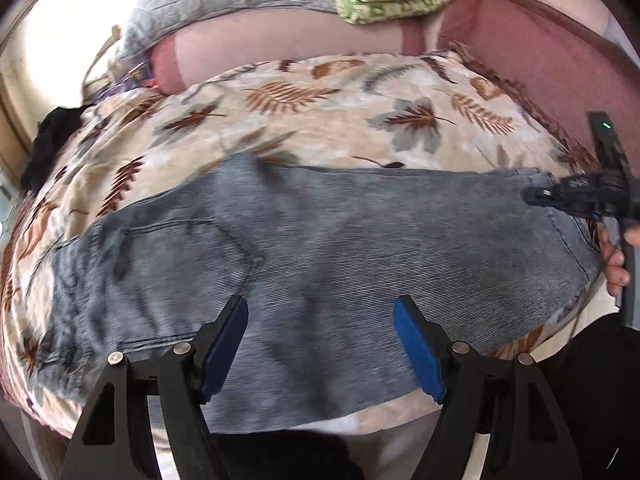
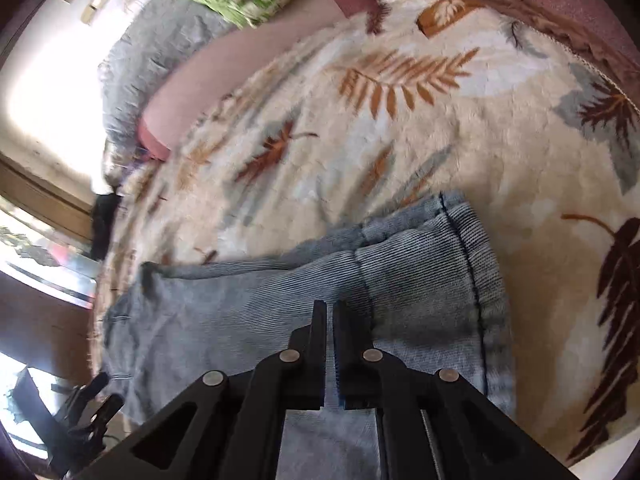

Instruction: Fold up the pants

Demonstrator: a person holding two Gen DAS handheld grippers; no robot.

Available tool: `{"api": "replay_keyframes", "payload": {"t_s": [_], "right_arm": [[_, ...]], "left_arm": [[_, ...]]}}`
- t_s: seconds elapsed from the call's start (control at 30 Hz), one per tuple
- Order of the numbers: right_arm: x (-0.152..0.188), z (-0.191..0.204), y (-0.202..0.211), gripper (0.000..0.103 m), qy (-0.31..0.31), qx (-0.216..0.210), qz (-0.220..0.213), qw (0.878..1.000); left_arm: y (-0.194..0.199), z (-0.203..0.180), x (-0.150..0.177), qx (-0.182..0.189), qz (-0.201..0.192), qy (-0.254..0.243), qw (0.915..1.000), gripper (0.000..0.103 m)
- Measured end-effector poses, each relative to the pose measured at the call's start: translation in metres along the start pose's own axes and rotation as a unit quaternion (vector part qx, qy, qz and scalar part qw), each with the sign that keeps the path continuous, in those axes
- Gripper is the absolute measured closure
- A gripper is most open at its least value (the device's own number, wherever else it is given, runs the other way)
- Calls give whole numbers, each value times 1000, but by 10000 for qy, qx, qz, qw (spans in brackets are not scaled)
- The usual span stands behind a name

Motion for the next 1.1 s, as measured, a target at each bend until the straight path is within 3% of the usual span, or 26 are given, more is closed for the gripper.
{"api": "replay_keyframes", "payload": {"t_s": [0.2, 0.37, 0.53, 0.63, 0.7, 0.77, 0.83, 0.9, 0.97, 1.03, 1.1], "right_arm": [[-10, -3, -17, 101, 20, 262, -127, 9996], [-21, 3, -29, 102, 361, 459, -311, 9978], [-32, -8, -20, 100, -192, 88, -411, 9989], [-31, 0, 2, 98, -26, -283, -715, 9970], [-22, 7, 6, 98, 44, -632, -538, 9965], [-10, 19, 5, 98, 240, -721, -383, 9964], [0, 34, 1, 98, 499, -762, -284, 9954], [5, 42, -10, 98, 632, -611, -167, 9960], [10, 43, -31, 98, 679, -151, 138, 9975], [8, 52, -30, 96, 794, -116, -7, 9968], [7, 62, -23, 96, 791, -456, -144, 9957]], "left_arm": [[-53, -35, 14, -202, 485, -321, 9981, 27], [-59, -41, 15, -415, 302, -356, 9980, 23], [-50, -37, 18, -429, 377, -269, 9980, 23], [-41, -30, 19, -507, 307, -229, 9980, 23], [-34, -26, 20, -531, 213, -134, 9983, 23], [-34, -24, 21, -653, 215, -100, 9976, 23], [-47, -22, 27, -818, 503, -122, 9953, 22], [-50, -21, 26, -827, 458, -65, 9955, 19], [-49, -19, 22, -822, 548, -88, 9951, 18], [-39, -10, 16, -888, 457, -47, 9950, 18], [-26, 6, 13, -1008, 304, 27, 9944, 18]]}}
Point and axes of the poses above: each gripper's, at about its wrist camera, not at the fingertips, and y roughly against the way its jaws point, z to its left, x to its underside, the point moved 2 cm from there along -y, roughly the way its jaws point, and after that the axes turned 10 degrees about -z, right-handed, at the moved point
